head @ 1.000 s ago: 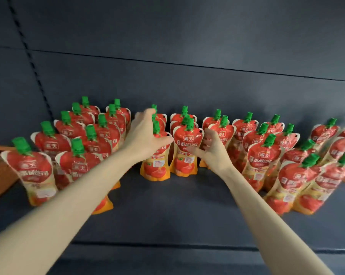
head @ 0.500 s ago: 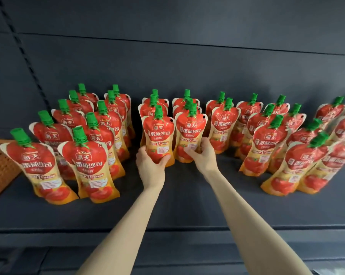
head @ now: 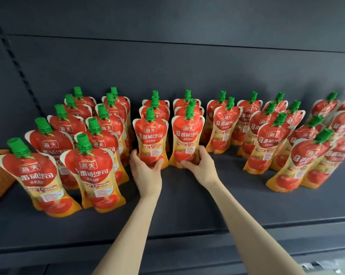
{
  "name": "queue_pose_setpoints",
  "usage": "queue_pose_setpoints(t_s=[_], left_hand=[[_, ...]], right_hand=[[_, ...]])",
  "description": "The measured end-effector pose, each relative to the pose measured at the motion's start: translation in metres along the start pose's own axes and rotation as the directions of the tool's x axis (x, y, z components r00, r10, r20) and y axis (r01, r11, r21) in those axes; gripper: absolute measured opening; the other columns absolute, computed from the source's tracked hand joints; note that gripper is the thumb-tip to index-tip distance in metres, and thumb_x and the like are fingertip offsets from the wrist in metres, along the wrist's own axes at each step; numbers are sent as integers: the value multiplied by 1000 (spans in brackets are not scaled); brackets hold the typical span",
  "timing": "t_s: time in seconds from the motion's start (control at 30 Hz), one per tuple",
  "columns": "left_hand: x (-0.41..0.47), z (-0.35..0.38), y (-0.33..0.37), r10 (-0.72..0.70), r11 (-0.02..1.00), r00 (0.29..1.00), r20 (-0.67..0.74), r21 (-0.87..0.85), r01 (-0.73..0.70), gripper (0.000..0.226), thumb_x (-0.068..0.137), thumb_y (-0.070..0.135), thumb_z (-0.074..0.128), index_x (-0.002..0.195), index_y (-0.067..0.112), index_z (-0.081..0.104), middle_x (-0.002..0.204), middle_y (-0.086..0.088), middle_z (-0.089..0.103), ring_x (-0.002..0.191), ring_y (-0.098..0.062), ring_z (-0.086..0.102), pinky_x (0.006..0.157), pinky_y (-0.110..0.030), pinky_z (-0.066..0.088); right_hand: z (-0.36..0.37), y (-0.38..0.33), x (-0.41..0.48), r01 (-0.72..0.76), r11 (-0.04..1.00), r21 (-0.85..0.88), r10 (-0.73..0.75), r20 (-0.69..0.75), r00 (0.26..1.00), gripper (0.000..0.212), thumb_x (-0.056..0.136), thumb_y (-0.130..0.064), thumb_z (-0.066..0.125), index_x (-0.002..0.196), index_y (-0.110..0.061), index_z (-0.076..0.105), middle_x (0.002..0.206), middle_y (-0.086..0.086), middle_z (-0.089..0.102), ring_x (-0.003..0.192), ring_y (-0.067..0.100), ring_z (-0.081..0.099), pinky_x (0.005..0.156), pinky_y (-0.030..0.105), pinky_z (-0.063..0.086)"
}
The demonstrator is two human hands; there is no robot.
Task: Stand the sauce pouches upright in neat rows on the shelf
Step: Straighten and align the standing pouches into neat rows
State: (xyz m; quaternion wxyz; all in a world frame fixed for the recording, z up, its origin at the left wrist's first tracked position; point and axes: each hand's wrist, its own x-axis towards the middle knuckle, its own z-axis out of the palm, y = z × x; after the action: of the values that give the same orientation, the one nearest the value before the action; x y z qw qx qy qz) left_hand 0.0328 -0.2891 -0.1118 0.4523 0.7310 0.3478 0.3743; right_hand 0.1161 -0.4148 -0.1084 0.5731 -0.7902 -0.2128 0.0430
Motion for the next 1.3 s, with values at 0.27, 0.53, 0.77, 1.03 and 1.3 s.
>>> queue_pose_setpoints(t_s=[0.27, 0.53, 0.77, 1.03, 1.3], left_hand=[[3, -1, -4, 6, 1000, 1000, 8, -17, -6, 68, 76, 23, 75, 131, 7, 38, 131, -14, 48, 123, -28, 46, 98, -38, 42], [2, -1, -4, 6, 1000, 1000, -3, -28, -6, 68, 76, 22, 75, 131, 7, 39, 131, -14, 49, 123, -27, 46, 98, -36, 41], [1, 0, -3, 9, 1000, 1000, -3, -16, -9, 67, 75, 22, 76, 129, 6, 40, 130, -14, 49, 122, -28, 46, 98, -38, 42], [1, 2, -3, 5, 1000, 1000, 10, 20, -5, 69, 76, 26, 75, 131, 8, 38, 131, -13, 48, 123, -29, 45, 98, -41, 43], [1, 2, -3, -1, 999, 1000, 13, 40, 0, 70, 76, 28, 74, 131, 8, 37, 132, -14, 47, 125, -29, 44, 98, -42, 43]], right_hand=[[-12, 4, 1, 14, 999, -38, -13, 40, 999, 40, 80, -17, 72, 114, -13, 51, 111, -8, 59, 102, 7, 55, 86, 18, 43], [-14, 6, 2, 7, 999, -49, -4, 67, 998, 44, 81, -19, 72, 118, -17, 49, 114, -9, 58, 104, 6, 55, 87, 18, 43], [-14, 4, 2, 4, 997, -74, 2, 81, 997, 43, 83, -18, 69, 120, -14, 47, 113, -10, 55, 105, 5, 52, 89, 19, 41], [-16, 5, 5, 3, 996, -91, 6, 97, 995, 43, 84, -18, 68, 121, -15, 47, 119, -5, 58, 109, 9, 53, 91, 22, 42], [-13, 5, 4, 0, 994, -105, 8, 78, 997, 48, 85, -19, 67, 127, -14, 44, 128, 0, 57, 117, 14, 53, 93, 23, 42]])
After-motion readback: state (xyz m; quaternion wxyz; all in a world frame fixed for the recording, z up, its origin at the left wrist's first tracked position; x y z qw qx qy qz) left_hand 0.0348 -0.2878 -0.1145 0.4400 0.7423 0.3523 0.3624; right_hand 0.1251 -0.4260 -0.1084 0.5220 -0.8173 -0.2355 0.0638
